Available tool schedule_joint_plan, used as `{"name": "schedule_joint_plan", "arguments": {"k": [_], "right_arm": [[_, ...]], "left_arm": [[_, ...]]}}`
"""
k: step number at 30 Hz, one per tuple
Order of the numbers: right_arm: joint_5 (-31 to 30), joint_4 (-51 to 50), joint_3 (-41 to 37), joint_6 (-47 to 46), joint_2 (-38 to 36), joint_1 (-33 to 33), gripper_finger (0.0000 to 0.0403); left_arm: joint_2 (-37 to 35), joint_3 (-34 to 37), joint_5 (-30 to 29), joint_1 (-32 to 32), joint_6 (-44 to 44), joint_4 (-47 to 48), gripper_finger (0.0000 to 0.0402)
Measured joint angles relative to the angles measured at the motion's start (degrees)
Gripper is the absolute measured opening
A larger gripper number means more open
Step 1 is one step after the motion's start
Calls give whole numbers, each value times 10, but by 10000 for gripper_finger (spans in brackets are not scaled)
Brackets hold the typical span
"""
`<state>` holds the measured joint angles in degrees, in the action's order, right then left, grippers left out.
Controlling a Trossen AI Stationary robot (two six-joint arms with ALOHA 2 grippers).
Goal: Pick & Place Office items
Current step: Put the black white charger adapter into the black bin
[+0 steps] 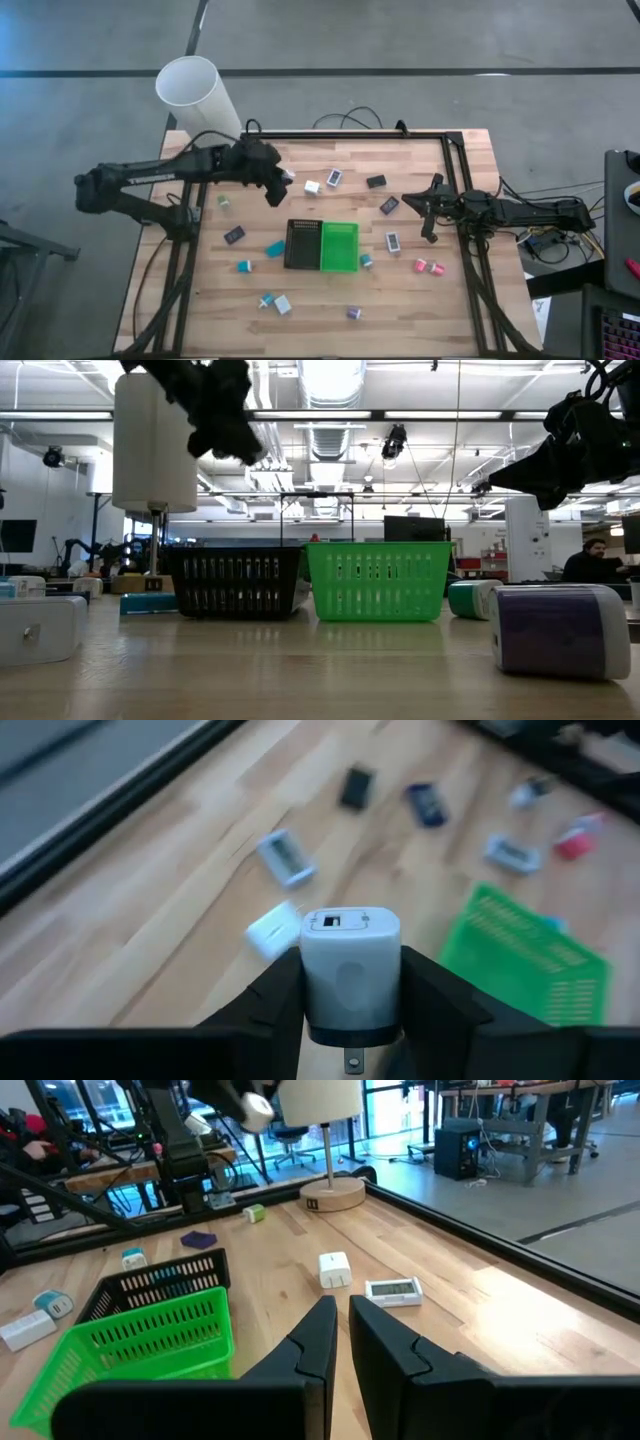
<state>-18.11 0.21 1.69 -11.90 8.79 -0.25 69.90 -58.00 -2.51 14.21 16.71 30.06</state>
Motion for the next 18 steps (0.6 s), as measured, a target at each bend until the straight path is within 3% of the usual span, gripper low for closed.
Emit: {"name": "schedule_joint_plan", "arguments": {"k": [7,18], "right_arm": [[0,0,0,-2,1,0,34],[0,1,0,-12,0,0,34]], "left_arm": [[-10,0,-69,-93,-16,-18,131],[-10,2,-151,-180,-27,-34,131]]}}
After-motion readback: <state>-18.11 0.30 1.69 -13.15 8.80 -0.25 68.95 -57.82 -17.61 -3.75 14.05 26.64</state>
